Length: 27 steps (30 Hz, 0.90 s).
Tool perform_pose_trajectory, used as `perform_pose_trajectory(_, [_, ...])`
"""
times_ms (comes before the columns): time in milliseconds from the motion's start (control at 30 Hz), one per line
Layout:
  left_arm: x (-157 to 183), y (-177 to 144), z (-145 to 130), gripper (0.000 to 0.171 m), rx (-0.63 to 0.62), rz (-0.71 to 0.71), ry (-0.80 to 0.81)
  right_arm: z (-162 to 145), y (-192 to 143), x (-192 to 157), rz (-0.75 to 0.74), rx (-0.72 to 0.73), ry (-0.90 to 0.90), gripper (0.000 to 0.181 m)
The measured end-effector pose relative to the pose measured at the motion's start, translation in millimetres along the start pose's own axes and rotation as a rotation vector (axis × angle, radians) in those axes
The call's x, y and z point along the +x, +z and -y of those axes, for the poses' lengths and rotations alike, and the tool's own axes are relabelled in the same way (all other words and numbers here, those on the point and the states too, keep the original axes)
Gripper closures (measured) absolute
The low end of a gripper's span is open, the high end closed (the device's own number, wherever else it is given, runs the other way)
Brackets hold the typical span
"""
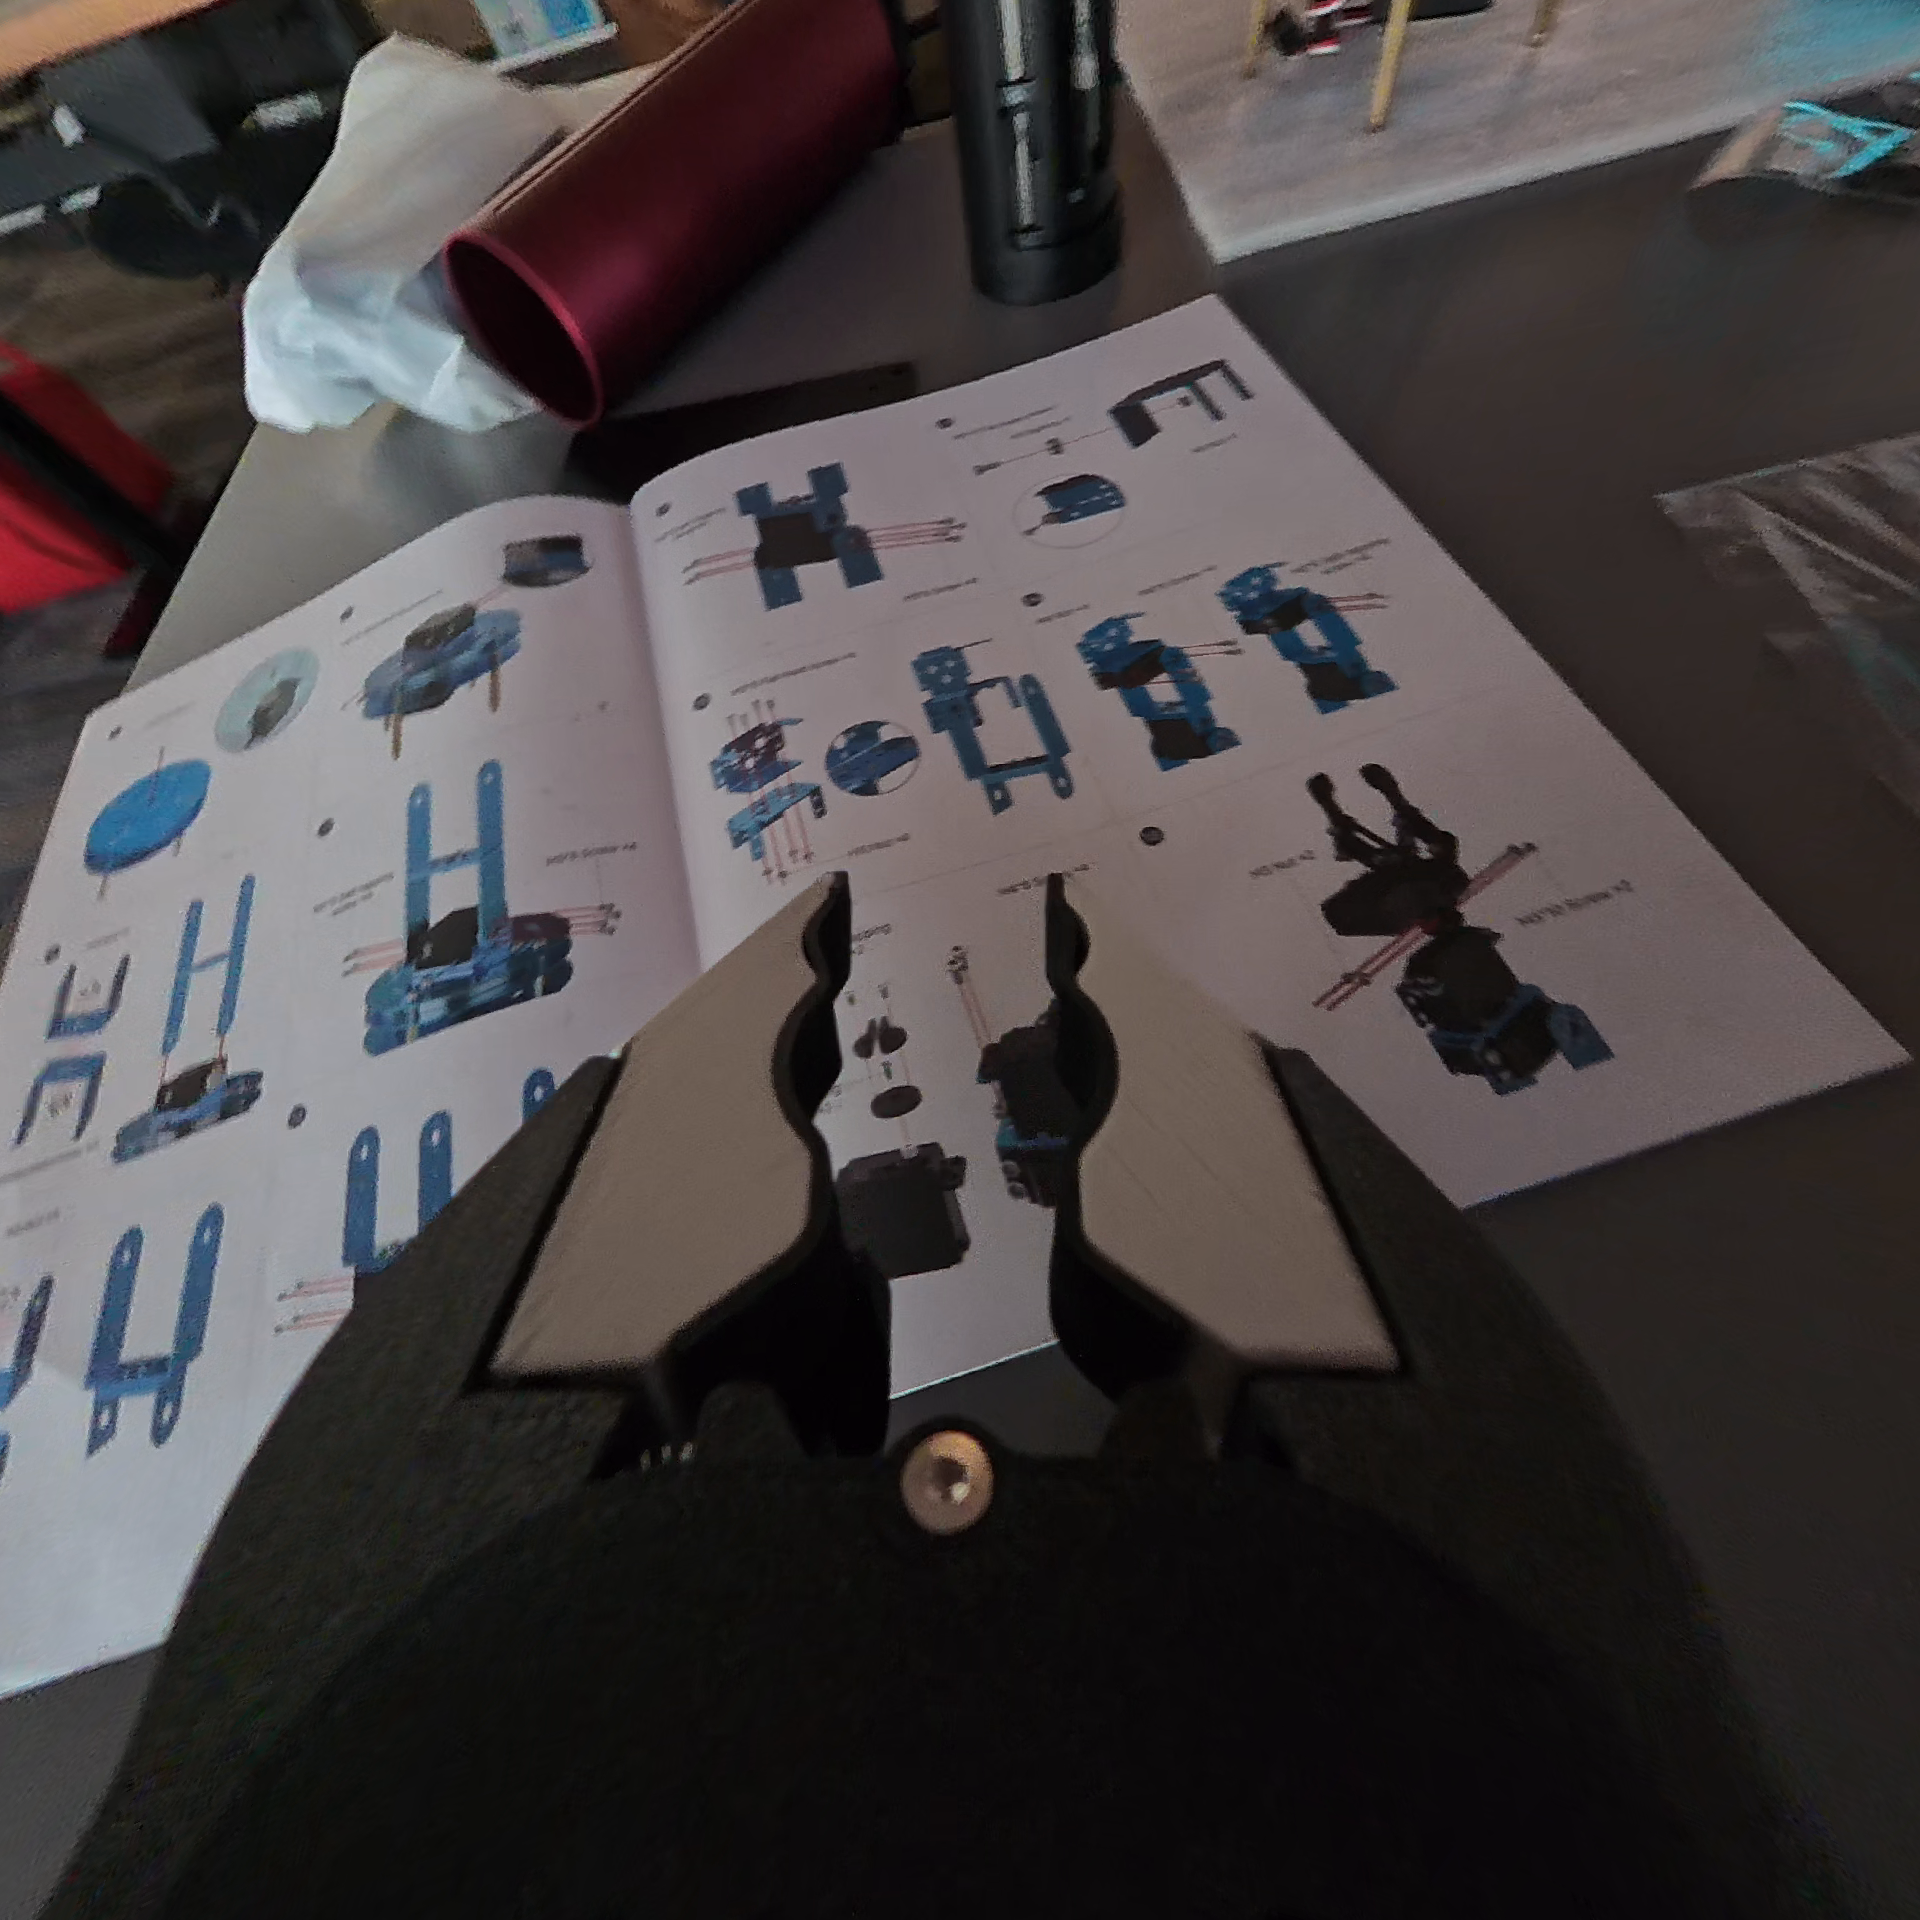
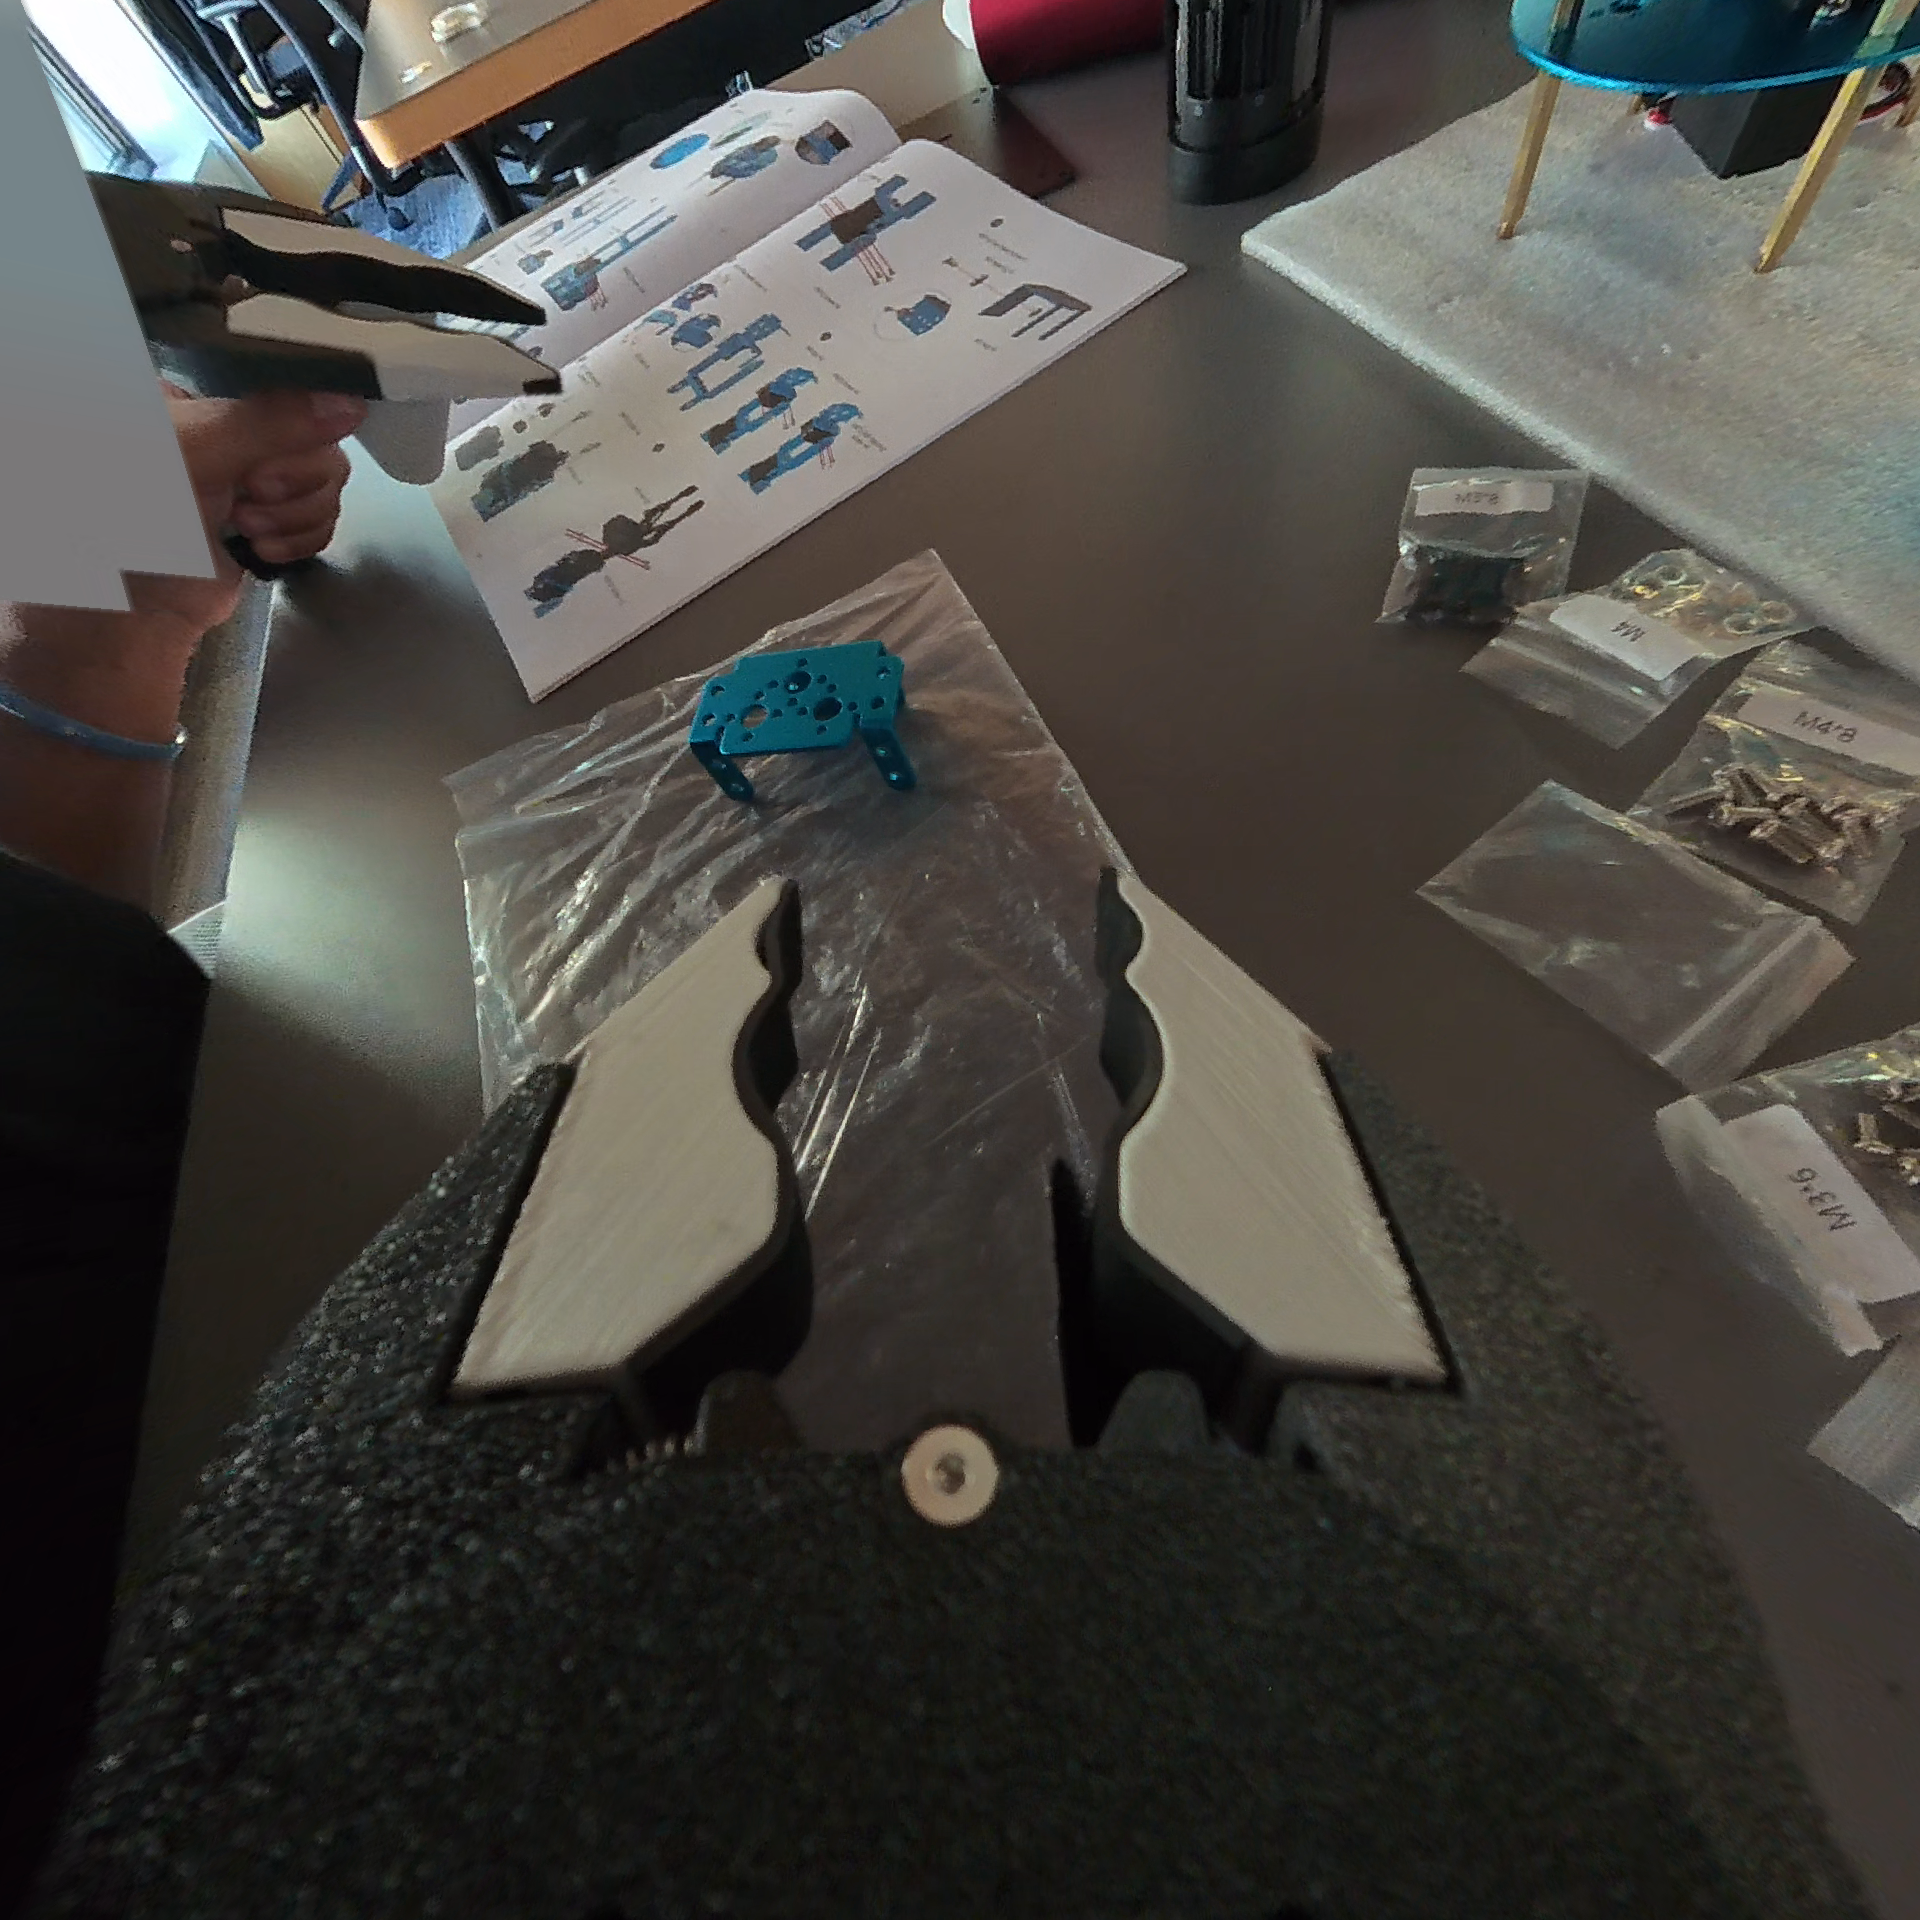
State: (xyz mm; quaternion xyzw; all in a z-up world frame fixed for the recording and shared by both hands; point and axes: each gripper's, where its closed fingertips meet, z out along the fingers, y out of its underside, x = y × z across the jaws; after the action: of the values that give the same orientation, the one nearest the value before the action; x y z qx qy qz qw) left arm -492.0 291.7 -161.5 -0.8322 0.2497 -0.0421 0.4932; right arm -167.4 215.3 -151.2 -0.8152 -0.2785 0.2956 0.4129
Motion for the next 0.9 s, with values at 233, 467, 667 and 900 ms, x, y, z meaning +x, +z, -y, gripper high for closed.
perform_pose_trajectory(233, [15.5,-7.4,8.4,0.134,0.068,-0.081,0.052,1.8,-5.0,-4.5,-0.011,0.03,-0.039,0.126])
perform_pose_trajectory(467, [18.7,-19.3,19.5,0.134,0.164,-0.116,0.043,3.8,-7.6,-3.7,-0.017,0.05,-0.041,0.129])
perform_pose_trajectory(667, [-9.2,-13.1,12.7,0.134,0.108,0.037,-0.047,2.9,-6.0,-2.7,-0.028,0.043,-0.045,0.129])
perform_pose_trajectory(900, [-15.5,-9.0,5.8,0.133,0.057,0.083,-0.053,8.7,-10.3,-6.2,0.025,0.082,-0.047,0.129])
